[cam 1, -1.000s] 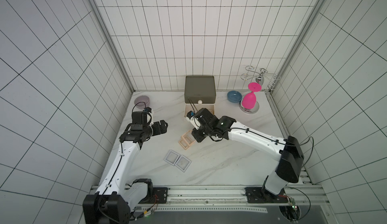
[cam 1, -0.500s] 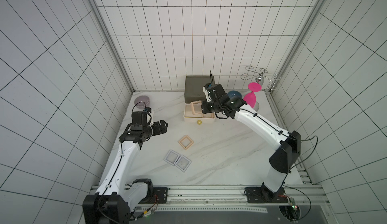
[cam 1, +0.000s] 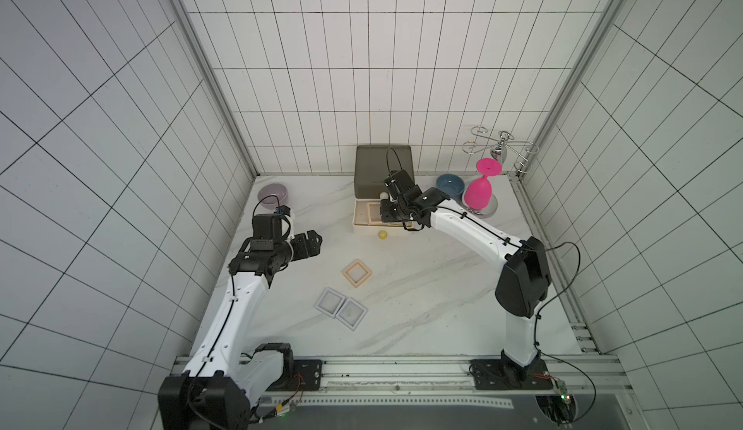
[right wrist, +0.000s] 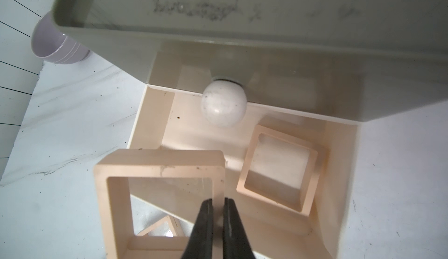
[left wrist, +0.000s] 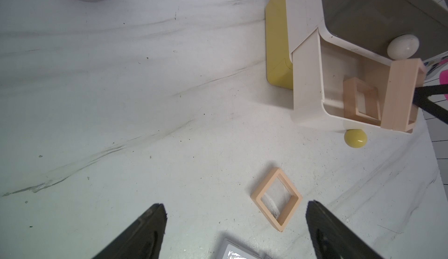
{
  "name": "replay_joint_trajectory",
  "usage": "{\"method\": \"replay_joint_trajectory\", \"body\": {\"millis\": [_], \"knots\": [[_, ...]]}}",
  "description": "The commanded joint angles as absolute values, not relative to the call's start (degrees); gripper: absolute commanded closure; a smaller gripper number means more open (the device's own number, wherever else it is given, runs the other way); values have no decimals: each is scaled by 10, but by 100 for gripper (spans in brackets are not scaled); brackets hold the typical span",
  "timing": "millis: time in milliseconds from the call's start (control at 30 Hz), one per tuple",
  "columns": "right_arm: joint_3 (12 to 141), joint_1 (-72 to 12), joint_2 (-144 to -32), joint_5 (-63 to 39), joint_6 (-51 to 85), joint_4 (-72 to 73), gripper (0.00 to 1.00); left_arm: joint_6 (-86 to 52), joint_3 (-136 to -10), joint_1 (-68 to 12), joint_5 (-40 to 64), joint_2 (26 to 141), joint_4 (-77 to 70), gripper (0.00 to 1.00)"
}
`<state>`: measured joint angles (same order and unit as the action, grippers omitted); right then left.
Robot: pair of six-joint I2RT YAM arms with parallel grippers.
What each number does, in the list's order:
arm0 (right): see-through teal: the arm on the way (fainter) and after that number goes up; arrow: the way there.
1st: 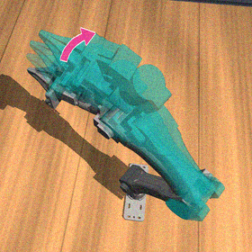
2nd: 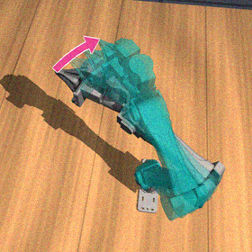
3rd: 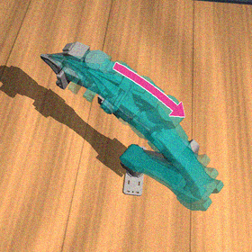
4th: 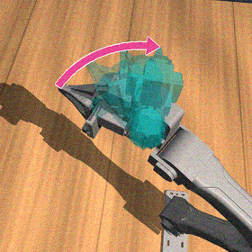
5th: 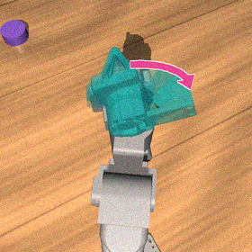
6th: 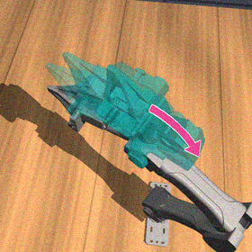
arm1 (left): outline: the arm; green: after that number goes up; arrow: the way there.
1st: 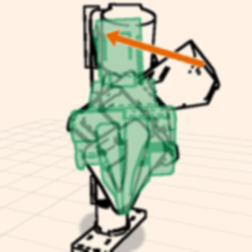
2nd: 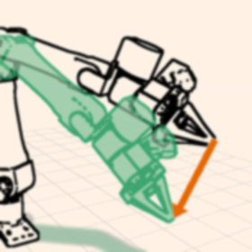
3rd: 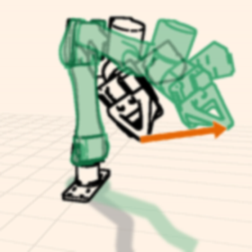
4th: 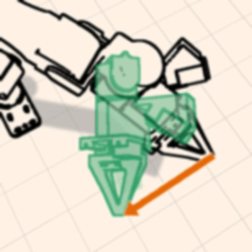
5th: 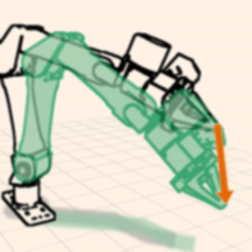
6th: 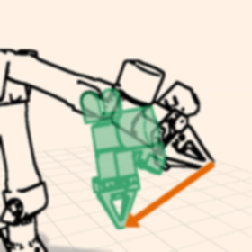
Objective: Place the brooch boxes into the drawer by color
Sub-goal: Place the brooch box in the drawer.
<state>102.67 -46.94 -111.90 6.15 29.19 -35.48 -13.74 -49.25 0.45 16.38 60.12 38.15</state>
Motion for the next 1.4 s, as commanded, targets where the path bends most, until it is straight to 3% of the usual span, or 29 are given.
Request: {"method": "replay_joint_trajectory", "body": {"millis": [0,567,967,1367], "knots": [[1065,-471,-1137,81,308,-337,97,-138,-494,6,169,591,375,6],[1081,-471,-1184,89,316,-334,94,-138,-491,5,169,590,371,6],[1090,-470,-1192,89,313,-336,74,-137,-490,6,170,588,372,6],[988,-490,-1074,81,272,-292,68,-138,-491,5,174,593,371,6]]}}
